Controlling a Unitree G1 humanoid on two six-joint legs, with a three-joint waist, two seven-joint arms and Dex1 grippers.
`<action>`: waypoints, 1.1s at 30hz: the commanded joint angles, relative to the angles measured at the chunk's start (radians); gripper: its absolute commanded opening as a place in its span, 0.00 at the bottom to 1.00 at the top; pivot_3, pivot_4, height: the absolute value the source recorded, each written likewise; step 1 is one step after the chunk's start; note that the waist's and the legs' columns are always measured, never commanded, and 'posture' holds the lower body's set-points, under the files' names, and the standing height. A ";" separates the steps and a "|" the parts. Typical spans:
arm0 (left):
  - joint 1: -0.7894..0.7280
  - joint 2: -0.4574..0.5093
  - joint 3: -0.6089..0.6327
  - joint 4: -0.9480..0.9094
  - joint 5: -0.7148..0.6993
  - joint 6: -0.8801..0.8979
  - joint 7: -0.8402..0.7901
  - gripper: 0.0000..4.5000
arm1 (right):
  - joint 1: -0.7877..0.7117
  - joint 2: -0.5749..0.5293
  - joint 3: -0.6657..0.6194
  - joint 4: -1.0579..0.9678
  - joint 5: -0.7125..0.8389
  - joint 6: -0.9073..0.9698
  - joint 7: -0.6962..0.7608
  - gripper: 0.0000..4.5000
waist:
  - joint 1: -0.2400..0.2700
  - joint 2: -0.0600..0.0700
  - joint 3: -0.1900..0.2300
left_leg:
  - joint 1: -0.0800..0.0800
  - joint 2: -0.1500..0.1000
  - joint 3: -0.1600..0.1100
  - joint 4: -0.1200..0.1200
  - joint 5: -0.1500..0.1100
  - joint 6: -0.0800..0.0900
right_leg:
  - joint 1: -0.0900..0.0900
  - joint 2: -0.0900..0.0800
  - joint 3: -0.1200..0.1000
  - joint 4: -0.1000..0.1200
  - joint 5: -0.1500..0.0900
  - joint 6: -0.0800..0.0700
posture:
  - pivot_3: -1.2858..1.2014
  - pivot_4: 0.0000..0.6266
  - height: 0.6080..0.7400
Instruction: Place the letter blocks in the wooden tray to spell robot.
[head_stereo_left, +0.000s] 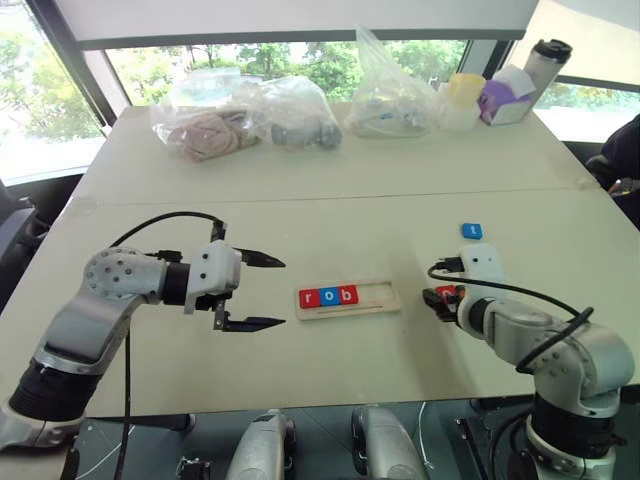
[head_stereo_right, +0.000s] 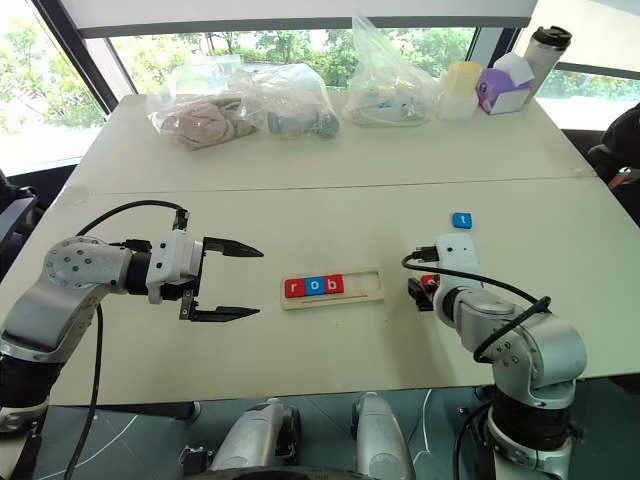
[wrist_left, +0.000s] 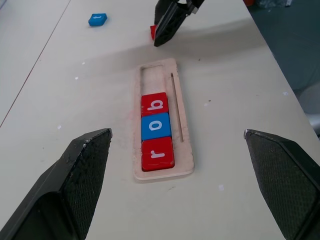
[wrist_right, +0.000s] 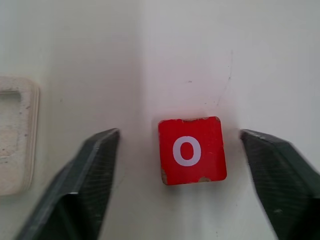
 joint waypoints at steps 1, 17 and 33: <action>-0.017 -0.001 0.003 -0.014 -0.003 -0.014 -0.004 1.00 | -0.062 -0.077 -0.008 -0.002 0.081 0.007 -0.025 1.00 | 0.000 0.000 0.000 | 0.000 0.000 0.000 0.000 0.000 0.000 | 0.000 0.000 0.000 0.000 0.000 0.000 | 0.52 0.24 1.00; -0.041 -0.014 -0.005 0.008 0.006 -0.025 -0.009 1.00 | -0.204 -0.989 0.488 0.131 -0.020 -0.717 1.169 1.00 | 0.002 0.000 0.001 | -0.002 0.000 0.000 0.000 -0.003 0.005 | 0.005 -0.001 -0.002 -0.015 -0.001 0.002 | 0.52 0.24 1.00; -0.036 -0.003 0.000 -0.015 0.001 -0.009 0.001 1.00 | -0.315 -0.767 0.658 0.745 -0.617 -1.463 1.542 1.00 | 0.004 0.000 0.001 | 0.000 0.000 0.005 0.000 -0.004 0.007 | 0.004 -0.002 -0.001 -0.012 0.000 0.003 | 0.52 0.24 1.00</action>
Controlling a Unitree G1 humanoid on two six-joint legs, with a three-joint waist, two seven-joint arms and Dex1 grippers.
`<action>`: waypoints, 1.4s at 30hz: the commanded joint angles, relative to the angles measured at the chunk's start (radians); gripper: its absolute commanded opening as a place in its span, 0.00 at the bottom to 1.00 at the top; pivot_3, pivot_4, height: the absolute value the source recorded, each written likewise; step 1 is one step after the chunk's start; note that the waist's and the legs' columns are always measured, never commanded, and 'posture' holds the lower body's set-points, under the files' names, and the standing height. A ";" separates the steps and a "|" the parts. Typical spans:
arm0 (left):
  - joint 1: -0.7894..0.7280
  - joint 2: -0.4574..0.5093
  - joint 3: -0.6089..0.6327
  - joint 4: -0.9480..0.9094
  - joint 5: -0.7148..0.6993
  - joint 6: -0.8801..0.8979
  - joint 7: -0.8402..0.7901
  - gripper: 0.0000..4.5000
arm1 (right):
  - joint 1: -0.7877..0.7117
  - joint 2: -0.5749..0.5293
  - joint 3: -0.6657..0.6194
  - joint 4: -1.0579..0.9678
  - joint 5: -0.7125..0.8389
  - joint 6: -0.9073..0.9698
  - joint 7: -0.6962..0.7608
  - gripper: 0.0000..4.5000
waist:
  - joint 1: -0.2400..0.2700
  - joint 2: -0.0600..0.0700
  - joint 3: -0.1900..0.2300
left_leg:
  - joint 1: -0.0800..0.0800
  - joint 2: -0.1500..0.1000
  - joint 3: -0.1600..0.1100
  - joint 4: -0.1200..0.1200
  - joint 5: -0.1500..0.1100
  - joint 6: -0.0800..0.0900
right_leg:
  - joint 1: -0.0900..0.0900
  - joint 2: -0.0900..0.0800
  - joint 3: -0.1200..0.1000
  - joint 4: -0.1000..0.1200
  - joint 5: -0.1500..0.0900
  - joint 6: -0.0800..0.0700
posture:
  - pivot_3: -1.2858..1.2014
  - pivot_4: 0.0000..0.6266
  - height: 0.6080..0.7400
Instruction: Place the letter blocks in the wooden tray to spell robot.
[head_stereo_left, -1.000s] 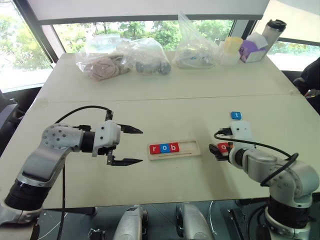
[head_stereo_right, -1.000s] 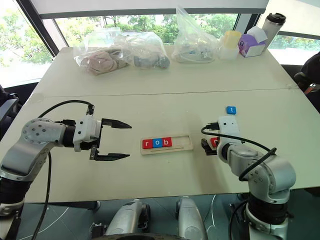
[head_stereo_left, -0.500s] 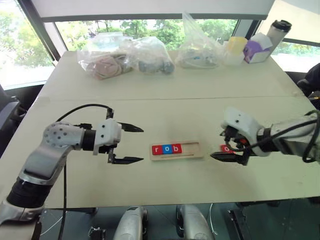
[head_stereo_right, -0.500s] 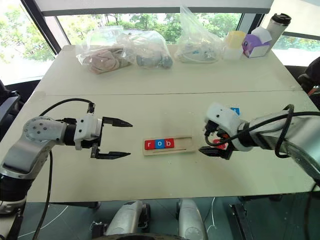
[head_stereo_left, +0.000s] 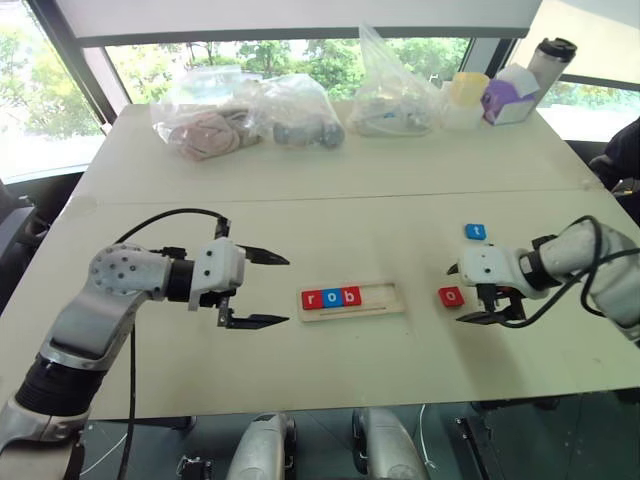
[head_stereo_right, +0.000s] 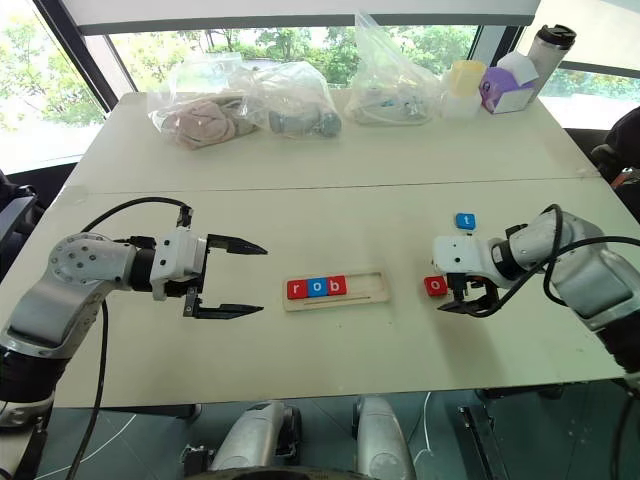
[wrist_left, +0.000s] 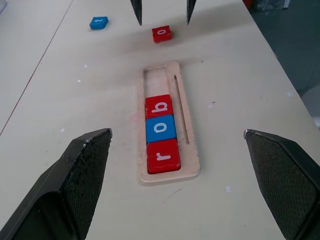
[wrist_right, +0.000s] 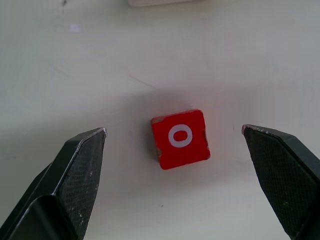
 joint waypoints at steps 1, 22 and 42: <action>-0.008 0.011 0.016 -0.025 -0.001 -0.007 0.002 1.00 | -0.043 0.029 -0.012 0.065 -0.052 -0.044 0.040 1.00 | 0.002 0.000 0.000 | 0.000 0.000 0.000 0.000 0.000 0.000 | 0.000 0.000 0.000 0.000 0.000 0.000 | 0.52 0.24 1.00; 0.002 0.016 0.026 -0.044 -0.008 0.003 0.018 1.00 | -0.099 0.137 -0.005 0.218 -0.210 -0.108 0.117 0.25 | -0.002 0.000 0.000 | 0.005 -0.001 0.000 0.001 0.000 0.000 | 0.005 -0.001 0.000 0.000 0.001 -0.001 | 0.52 0.24 1.00; 0.004 0.015 0.019 -0.046 -0.010 -0.003 0.022 1.00 | -0.179 0.297 -0.011 -0.215 -0.075 0.316 0.110 0.25 | 0.000 0.000 0.000 | 0.008 -0.001 -0.001 0.000 0.000 -0.001 | 0.008 -0.006 0.000 0.002 0.001 -0.002 | 0.52 0.24 1.00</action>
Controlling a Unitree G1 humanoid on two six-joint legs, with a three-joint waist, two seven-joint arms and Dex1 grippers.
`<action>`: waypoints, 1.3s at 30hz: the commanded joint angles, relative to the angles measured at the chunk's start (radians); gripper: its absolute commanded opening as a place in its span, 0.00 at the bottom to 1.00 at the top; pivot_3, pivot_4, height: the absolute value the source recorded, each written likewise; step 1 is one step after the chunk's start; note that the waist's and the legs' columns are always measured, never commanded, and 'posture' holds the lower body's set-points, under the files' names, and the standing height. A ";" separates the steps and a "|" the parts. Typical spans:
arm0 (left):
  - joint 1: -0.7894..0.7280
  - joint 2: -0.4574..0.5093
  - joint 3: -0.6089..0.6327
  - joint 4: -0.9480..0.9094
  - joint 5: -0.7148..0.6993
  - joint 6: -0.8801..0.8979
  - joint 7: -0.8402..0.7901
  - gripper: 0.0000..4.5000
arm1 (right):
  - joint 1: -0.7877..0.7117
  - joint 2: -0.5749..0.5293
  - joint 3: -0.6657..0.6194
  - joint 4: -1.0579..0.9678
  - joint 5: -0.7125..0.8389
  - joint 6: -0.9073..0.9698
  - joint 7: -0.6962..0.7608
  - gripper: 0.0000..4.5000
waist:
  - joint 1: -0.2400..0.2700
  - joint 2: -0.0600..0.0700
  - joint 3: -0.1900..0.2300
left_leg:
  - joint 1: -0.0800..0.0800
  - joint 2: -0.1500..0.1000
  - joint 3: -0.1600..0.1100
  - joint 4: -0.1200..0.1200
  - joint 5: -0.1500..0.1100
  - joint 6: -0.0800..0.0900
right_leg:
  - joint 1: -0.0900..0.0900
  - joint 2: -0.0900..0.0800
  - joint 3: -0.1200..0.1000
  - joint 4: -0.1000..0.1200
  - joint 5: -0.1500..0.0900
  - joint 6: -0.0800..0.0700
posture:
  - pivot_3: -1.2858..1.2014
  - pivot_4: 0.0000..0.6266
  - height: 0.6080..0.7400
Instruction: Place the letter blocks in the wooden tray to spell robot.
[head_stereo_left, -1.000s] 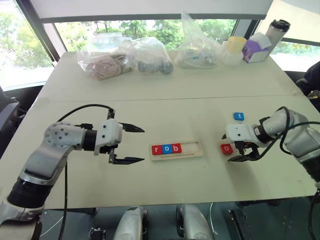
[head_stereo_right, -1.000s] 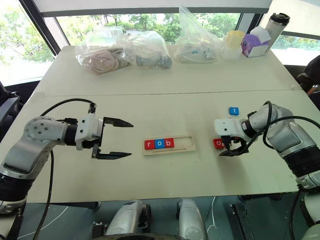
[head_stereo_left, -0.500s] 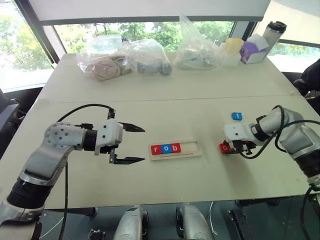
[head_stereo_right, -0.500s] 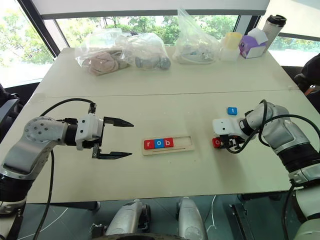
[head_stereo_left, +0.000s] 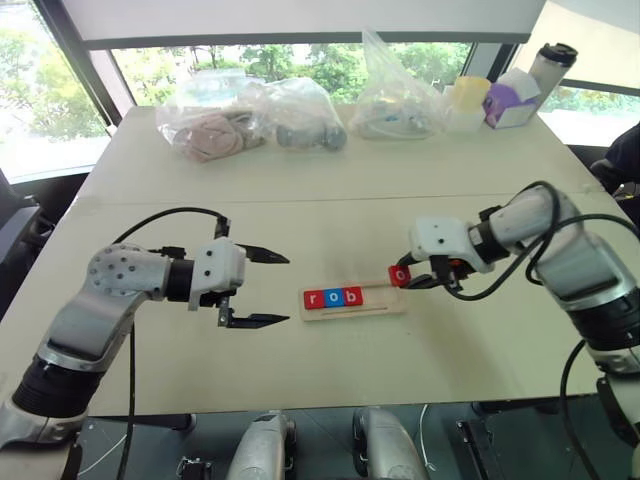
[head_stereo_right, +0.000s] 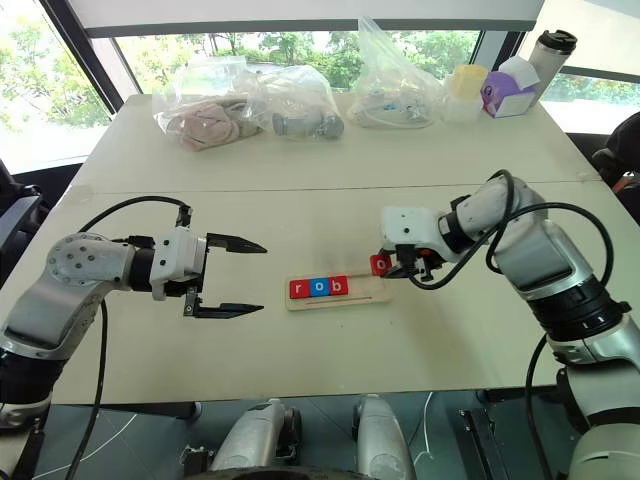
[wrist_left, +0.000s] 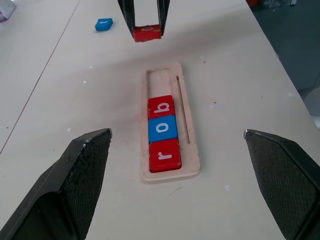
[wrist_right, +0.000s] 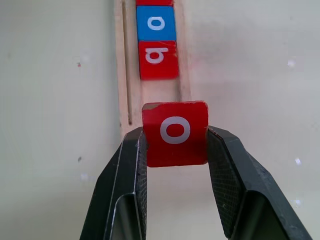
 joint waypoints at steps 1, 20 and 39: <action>0.005 0.006 0.021 -0.030 -0.008 -0.007 0.004 1.00 | -0.024 0.038 0.027 -0.031 -0.017 0.034 -0.030 0.25 | 0.000 0.000 0.000 | -0.001 0.000 0.000 0.000 0.000 0.000 | -0.001 0.000 0.000 0.000 0.000 0.000 | 0.52 0.24 1.00; 0.026 0.016 0.028 -0.096 -0.053 0.046 0.023 1.00 | -0.054 0.110 0.139 0.076 -0.096 0.017 -0.053 0.25 | 0.000 0.000 0.000 | -0.004 -0.001 0.000 0.000 0.000 0.000 | -0.004 0.004 0.000 0.001 0.000 0.001 | 0.52 0.24 1.00; 0.032 0.016 0.031 -0.093 -0.048 0.044 0.035 1.00 | -0.068 0.143 0.155 0.104 -0.122 0.012 -0.043 0.78 | 0.000 0.000 0.000 | -0.004 0.000 0.000 0.000 0.000 0.000 | -0.004 0.005 -0.001 0.001 0.002 0.003 | 0.52 0.24 1.00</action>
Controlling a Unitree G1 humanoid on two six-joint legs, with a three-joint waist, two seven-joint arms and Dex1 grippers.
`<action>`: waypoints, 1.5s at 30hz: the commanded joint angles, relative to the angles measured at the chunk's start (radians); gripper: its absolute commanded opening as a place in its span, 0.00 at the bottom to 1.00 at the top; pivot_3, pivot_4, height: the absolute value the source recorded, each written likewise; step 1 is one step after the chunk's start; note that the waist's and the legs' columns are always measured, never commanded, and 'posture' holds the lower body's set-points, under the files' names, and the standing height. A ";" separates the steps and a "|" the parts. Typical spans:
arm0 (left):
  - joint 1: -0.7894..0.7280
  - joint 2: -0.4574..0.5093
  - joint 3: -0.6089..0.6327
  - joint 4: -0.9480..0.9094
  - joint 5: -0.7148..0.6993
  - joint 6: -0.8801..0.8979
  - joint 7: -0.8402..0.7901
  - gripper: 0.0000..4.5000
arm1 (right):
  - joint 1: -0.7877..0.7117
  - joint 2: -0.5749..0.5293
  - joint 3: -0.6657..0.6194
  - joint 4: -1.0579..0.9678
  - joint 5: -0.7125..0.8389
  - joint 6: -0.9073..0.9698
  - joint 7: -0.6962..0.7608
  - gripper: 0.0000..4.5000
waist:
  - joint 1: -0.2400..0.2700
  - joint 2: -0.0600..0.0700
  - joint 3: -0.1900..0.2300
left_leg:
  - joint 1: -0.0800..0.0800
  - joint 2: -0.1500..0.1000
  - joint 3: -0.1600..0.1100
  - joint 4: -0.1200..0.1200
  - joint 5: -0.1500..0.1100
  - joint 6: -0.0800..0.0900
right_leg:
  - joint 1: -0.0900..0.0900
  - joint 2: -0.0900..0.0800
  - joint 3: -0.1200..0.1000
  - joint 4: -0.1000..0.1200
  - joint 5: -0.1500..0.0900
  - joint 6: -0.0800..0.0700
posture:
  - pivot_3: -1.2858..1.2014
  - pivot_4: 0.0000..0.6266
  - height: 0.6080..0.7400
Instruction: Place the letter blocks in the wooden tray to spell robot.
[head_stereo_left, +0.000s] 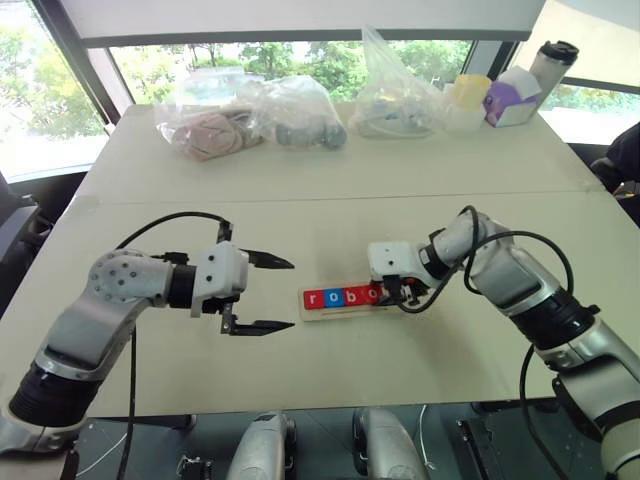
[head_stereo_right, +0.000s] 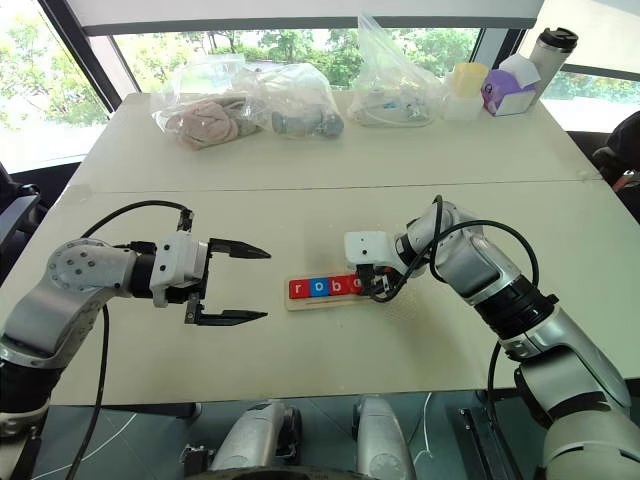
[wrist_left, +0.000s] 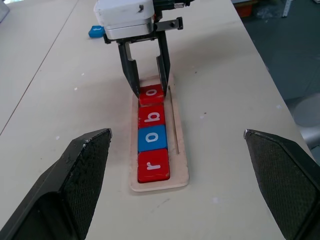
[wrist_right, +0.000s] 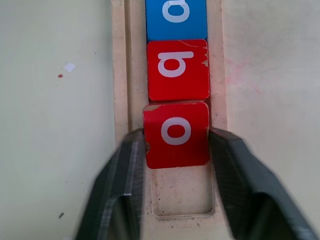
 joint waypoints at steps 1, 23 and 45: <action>0.002 0.011 0.030 -0.029 -0.007 -0.001 0.007 1.00 | -0.023 0.007 -0.007 -0.015 -0.003 0.003 0.005 0.90 | 0.000 0.000 0.000 | 0.000 0.000 0.000 0.000 0.000 0.000 | 0.000 0.000 0.000 0.000 0.000 0.000 | 0.52 0.24 1.00; -0.016 -0.002 0.015 -0.012 -0.001 -0.012 0.004 1.00 | -0.027 -0.104 -0.092 -0.079 0.005 -0.001 -0.005 0.99 | 0.001 0.000 0.000 | 0.000 0.000 0.000 0.000 0.000 0.000 | 0.000 0.000 0.000 0.000 0.000 0.000 | 0.52 0.24 1.00; -0.027 -0.021 0.000 -0.003 0.010 -0.021 0.003 1.00 | -0.002 -0.066 -0.372 0.088 -0.033 0.338 -0.464 0.99 | 0.001 0.000 0.000 | 0.000 0.000 0.000 0.000 0.000 0.000 | 0.000 0.000 0.000 0.000 -0.001 -0.001 | 0.52 0.24 1.00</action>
